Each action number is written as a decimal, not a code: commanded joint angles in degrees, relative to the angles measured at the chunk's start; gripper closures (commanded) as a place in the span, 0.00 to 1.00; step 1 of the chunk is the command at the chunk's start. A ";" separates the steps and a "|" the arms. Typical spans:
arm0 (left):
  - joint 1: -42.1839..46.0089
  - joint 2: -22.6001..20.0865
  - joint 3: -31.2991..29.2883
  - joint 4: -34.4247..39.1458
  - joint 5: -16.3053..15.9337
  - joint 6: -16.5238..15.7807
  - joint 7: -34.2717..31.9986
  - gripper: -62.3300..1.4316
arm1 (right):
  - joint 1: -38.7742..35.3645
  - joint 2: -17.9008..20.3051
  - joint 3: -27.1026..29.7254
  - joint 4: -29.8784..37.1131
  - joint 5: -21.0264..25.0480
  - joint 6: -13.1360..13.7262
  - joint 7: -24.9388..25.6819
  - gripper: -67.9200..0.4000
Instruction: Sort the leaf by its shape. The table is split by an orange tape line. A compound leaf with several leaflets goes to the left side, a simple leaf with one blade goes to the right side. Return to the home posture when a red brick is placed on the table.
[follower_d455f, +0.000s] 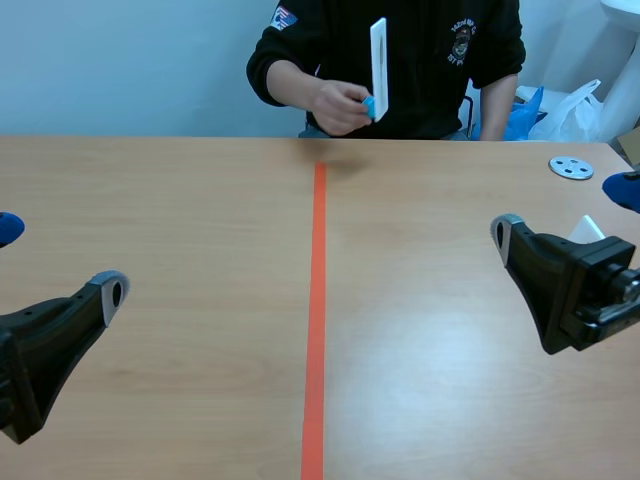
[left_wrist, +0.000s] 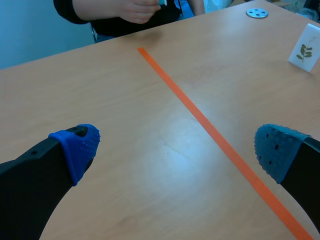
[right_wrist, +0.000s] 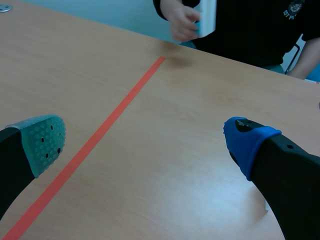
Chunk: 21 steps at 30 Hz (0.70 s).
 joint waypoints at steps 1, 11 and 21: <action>-0.17 0.11 -0.15 0.48 -0.61 -0.15 -1.16 0.00 | 0.50 1.09 0.44 0.11 0.37 0.07 0.76 0.00; -0.17 0.11 -0.15 0.48 -0.61 -0.15 -1.16 0.00 | 0.50 1.09 0.44 0.11 0.37 0.44 0.42 0.00; -0.17 0.11 -0.15 0.48 -0.61 -0.13 -1.57 0.00 | 0.50 1.09 0.44 0.11 0.37 0.44 0.42 0.00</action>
